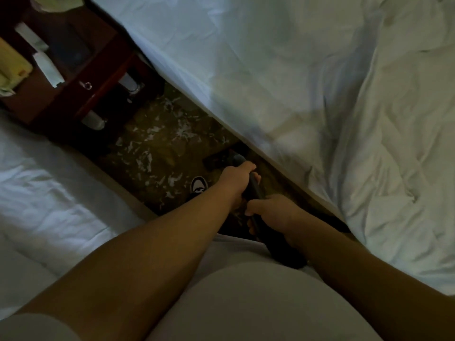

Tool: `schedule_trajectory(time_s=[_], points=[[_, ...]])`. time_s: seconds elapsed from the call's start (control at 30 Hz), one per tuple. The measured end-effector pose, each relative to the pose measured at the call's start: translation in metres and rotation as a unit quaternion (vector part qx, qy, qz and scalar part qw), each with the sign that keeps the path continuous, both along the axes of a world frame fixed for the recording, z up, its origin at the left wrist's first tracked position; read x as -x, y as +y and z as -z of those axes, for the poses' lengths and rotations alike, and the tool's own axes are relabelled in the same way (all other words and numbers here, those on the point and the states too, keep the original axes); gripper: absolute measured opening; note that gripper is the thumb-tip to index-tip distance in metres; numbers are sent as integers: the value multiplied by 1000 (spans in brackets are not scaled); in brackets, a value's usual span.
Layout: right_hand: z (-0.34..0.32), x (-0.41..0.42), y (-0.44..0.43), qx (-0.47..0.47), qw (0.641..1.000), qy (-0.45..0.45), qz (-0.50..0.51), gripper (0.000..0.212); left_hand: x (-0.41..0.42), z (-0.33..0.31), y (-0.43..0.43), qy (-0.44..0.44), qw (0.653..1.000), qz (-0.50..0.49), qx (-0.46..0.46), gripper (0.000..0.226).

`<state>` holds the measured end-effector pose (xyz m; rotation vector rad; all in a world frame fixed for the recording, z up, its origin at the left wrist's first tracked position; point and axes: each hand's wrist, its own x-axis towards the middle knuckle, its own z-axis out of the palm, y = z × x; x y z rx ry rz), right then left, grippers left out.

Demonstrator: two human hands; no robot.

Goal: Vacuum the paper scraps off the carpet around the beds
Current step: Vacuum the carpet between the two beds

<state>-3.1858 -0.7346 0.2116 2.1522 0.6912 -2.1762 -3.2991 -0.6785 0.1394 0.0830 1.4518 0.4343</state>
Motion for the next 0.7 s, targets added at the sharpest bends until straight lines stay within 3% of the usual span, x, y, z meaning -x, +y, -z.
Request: schedule_trajectory(time_s=[0.3,0.7], points=[[18,144,122,-1,1000,-1,-25,17,146,9,122,50,998,21,-9,23],[49,234,237,-36,988,9,-147,15,249,30,216,56,991,-117,-28,42]])
